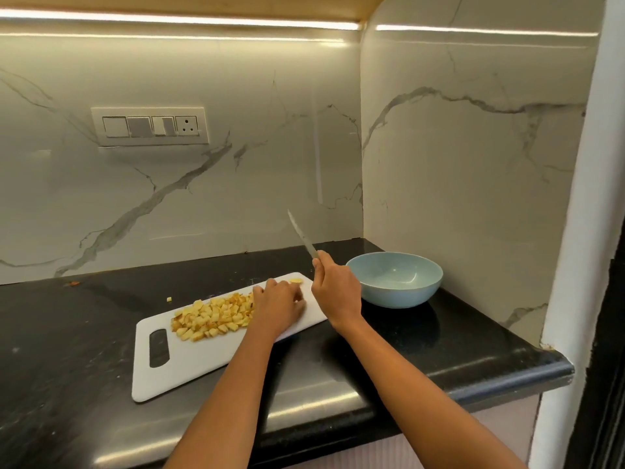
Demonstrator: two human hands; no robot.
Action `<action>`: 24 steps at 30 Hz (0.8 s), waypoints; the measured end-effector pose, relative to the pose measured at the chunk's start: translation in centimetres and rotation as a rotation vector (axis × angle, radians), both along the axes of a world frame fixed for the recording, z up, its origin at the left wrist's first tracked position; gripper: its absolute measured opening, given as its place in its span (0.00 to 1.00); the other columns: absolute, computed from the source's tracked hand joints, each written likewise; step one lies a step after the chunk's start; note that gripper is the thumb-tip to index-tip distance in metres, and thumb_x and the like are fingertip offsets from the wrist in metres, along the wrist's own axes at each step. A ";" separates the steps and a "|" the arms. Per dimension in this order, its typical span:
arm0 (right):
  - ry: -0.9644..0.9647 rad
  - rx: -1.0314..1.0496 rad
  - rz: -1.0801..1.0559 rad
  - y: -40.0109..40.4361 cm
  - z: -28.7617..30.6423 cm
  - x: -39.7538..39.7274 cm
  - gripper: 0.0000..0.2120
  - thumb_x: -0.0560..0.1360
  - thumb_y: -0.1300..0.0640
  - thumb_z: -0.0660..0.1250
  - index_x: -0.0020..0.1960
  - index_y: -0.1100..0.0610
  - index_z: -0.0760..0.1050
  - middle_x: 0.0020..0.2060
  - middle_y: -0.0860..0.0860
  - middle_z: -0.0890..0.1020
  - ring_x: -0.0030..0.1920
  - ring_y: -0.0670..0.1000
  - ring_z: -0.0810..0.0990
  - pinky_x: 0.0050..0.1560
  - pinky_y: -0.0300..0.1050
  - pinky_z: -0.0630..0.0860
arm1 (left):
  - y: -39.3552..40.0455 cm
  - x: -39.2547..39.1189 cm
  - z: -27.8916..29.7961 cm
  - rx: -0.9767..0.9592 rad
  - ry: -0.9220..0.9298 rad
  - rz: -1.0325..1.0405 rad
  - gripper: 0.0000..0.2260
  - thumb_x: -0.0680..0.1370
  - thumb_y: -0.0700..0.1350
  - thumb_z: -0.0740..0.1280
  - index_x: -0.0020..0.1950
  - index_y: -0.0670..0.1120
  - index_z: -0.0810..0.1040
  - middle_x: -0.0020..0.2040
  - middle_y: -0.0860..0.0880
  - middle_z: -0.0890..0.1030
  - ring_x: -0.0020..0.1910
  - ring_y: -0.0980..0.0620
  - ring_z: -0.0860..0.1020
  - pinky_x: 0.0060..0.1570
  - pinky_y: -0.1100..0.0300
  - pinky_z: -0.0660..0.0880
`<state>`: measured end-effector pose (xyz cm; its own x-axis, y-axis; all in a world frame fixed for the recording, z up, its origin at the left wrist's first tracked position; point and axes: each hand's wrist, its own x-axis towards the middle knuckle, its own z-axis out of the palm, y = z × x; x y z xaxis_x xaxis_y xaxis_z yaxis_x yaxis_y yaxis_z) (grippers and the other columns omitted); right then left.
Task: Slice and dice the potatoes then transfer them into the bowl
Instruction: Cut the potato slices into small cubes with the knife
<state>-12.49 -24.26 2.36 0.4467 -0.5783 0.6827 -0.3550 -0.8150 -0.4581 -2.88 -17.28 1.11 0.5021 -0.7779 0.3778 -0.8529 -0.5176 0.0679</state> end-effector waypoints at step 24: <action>-0.226 -0.239 0.156 -3.8 1.4 4.4 0.16 0.78 0.58 0.59 0.59 0.66 0.76 0.26 0.55 0.79 0.23 0.50 0.75 0.26 0.36 0.68 | -5.4 4.6 2.0 0.091 0.192 0.048 0.11 0.79 0.42 0.62 0.60 0.49 0.78 0.63 0.49 0.77 0.63 0.48 0.73 0.65 0.54 0.64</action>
<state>-8.04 -28.02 3.76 0.3390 -0.3276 0.8819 -0.1295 -0.9448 -0.3011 1.73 -22.64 3.16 0.5955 -0.7777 0.2012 -0.8030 -0.5688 0.1782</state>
